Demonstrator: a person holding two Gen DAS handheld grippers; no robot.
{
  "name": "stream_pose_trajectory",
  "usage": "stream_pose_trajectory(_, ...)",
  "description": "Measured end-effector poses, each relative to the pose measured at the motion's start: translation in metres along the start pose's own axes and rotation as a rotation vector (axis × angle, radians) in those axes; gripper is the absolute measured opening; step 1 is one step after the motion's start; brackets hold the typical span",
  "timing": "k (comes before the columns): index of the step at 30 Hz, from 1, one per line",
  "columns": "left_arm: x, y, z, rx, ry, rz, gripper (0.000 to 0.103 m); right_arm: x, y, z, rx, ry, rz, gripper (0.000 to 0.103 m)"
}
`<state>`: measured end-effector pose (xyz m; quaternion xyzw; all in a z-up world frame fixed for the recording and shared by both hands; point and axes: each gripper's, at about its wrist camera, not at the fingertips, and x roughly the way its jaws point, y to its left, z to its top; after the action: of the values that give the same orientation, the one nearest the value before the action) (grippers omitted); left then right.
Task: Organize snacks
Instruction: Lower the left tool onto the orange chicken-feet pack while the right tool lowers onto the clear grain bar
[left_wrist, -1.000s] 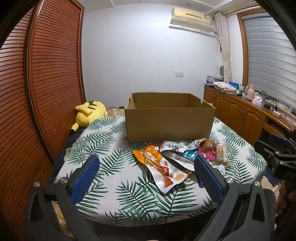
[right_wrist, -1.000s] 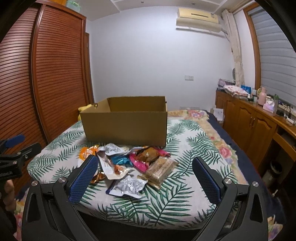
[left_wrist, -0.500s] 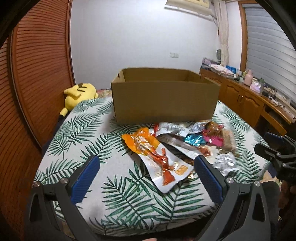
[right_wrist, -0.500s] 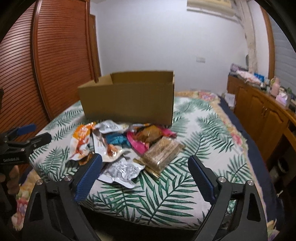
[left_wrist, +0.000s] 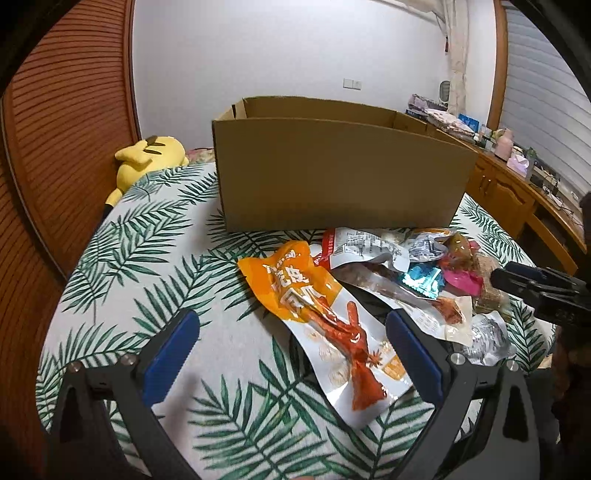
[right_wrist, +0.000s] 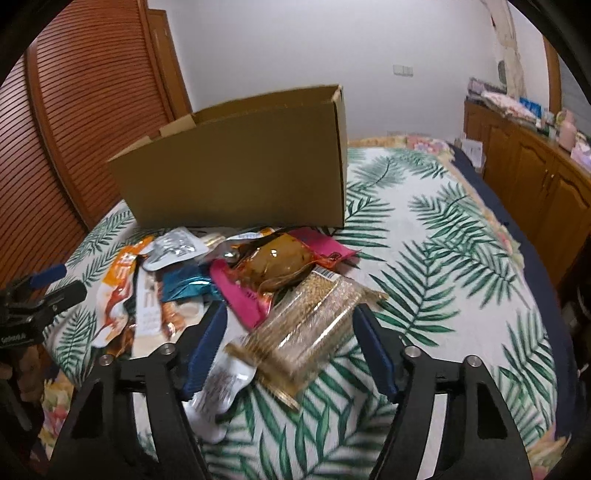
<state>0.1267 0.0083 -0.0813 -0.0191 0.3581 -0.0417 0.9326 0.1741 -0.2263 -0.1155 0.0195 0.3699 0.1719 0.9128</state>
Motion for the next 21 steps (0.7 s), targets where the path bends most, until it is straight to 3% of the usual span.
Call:
stream_pose_trajectory(8,0.023,-0.001,0.006,-0.005,0.051,-0.028,0.102,0.029,-0.008,0.004,-0.007,0.044,-0.063,0.072)
stream_pose_trajectory(21,0.058,-0.005,0.015,0.009,0.155,0.011,0.101,0.035,-0.008,-0.001,-0.032,0.034,-0.082,0.072)
